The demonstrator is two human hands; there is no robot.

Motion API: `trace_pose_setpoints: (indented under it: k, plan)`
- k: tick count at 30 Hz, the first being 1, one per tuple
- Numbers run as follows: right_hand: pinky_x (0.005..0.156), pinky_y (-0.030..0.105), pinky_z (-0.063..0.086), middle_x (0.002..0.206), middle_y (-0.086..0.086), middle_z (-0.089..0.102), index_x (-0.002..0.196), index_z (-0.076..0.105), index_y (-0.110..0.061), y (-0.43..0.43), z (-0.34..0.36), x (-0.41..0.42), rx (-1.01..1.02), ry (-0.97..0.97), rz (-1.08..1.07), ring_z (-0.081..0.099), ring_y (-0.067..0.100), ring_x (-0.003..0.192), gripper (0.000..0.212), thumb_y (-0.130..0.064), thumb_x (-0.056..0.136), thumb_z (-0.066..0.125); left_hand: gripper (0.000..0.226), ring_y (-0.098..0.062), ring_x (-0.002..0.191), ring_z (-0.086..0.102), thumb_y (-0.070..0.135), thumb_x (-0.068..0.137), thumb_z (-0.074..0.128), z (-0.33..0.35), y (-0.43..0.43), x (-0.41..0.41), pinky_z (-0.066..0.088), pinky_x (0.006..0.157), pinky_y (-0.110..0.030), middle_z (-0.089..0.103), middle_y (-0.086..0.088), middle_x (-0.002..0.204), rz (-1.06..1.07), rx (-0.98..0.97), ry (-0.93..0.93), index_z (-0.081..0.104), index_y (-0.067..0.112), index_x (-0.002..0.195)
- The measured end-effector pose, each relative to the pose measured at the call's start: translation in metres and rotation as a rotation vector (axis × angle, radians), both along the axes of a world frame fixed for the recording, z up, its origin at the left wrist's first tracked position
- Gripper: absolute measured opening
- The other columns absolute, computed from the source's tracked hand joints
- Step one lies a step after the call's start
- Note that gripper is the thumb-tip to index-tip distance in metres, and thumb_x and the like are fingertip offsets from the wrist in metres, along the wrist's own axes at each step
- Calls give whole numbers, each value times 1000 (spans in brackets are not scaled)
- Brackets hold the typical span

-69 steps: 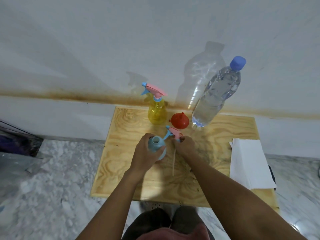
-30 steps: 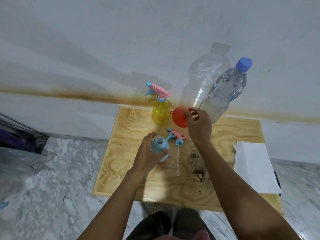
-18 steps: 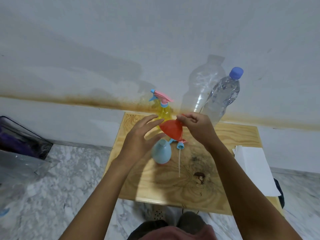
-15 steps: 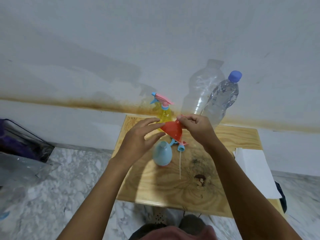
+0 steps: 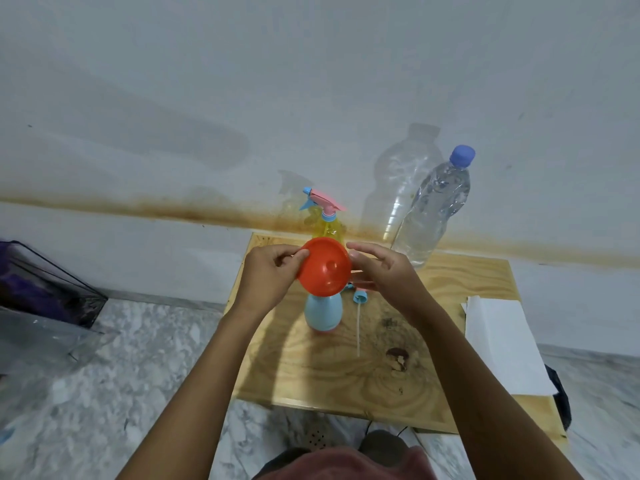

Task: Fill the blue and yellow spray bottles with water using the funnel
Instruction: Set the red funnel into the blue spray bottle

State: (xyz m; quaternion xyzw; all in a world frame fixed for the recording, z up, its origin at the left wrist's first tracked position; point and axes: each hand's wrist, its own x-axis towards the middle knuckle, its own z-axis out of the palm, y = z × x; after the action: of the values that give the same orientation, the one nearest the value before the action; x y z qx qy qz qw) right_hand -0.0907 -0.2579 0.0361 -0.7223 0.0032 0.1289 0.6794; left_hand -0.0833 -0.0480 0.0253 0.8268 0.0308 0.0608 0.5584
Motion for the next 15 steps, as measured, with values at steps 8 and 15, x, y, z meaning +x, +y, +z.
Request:
trace_pose_setpoints:
  k: [8,15]
  plan:
    - [63,28,60,90,11,77,115,70,-10,8,-23,2,-84,35,-100,76,23,76,22,-20,98,59,8,-16,49,60,15,88,74,-17,-3,14,62,64,-38,66,-2,55,35,-92,224,78,11,82]
    - [56,20,55,83,4,75,116,69,-13,14,-42,5,-175,81,-175,74,12,66,22,-20,98,58,16,-22,50,59,18,87,75,-32,-7,26,58,62,-36,67,-9,61,38,-54,297,78,3,88]
